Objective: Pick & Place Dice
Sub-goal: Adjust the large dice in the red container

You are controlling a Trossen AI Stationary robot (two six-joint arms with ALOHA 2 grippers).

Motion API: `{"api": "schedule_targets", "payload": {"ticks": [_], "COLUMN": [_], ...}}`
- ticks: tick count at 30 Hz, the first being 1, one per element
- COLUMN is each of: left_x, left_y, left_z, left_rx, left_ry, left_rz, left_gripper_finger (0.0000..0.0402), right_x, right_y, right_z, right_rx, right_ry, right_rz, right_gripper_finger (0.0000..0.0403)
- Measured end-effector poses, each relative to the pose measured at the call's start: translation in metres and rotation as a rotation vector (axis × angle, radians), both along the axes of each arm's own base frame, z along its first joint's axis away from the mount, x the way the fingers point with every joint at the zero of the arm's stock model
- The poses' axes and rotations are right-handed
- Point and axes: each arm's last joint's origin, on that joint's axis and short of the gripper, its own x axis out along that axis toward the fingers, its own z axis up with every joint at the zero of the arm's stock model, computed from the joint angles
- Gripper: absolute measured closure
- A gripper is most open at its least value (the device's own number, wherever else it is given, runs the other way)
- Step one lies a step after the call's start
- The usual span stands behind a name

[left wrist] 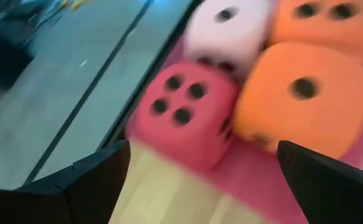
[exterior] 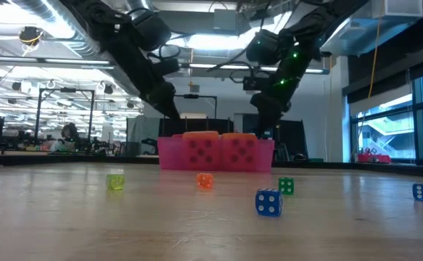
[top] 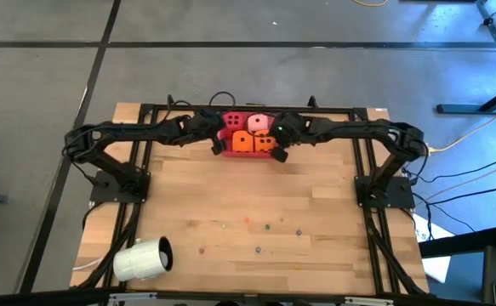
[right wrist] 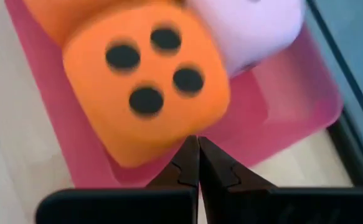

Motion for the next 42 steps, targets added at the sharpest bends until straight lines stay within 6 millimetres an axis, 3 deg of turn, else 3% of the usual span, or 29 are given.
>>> {"api": "schedule_targets", "payload": {"ticks": [7, 15, 21, 26, 34, 42], "left_x": [-0.014, -0.016, -0.007, 0.002, 0.003, 0.003], "left_y": [0.002, 0.008, 0.014, 0.017, 0.018, 0.017], "left_z": [-0.012, -0.031, -0.044, -0.048, -0.048, -0.049], "left_rx": [-0.053, -0.131, -0.150, -0.152, -0.149, -0.162], "left_ry": [0.120, 0.128, 0.122, 0.079, 0.072, 0.080], "left_rz": [0.170, 0.250, 0.217, 0.156, 0.140, 0.131], "left_gripper_finger": [0.0002, 0.0002, 0.0002, 0.0002, 0.0002, 0.0002], "right_x": [0.001, 0.001, 0.006, 0.017, 0.027, 0.015], "right_y": [0.001, 0.005, 0.002, -0.002, -0.006, -0.004], "right_z": [-0.006, -0.009, -0.019, -0.034, -0.035, -0.032], "right_rx": [0.057, 0.169, 0.163, 0.111, 0.040, -0.015], "right_ry": [0.007, -0.014, -0.013, -0.013, -0.088, 0.057], "right_rz": [0.028, 0.052, 0.037, 0.124, 0.175, 0.125], "right_gripper_finger": [0.0403, 0.0403, 0.0403, 0.0403, 0.0403, 0.0403]}}
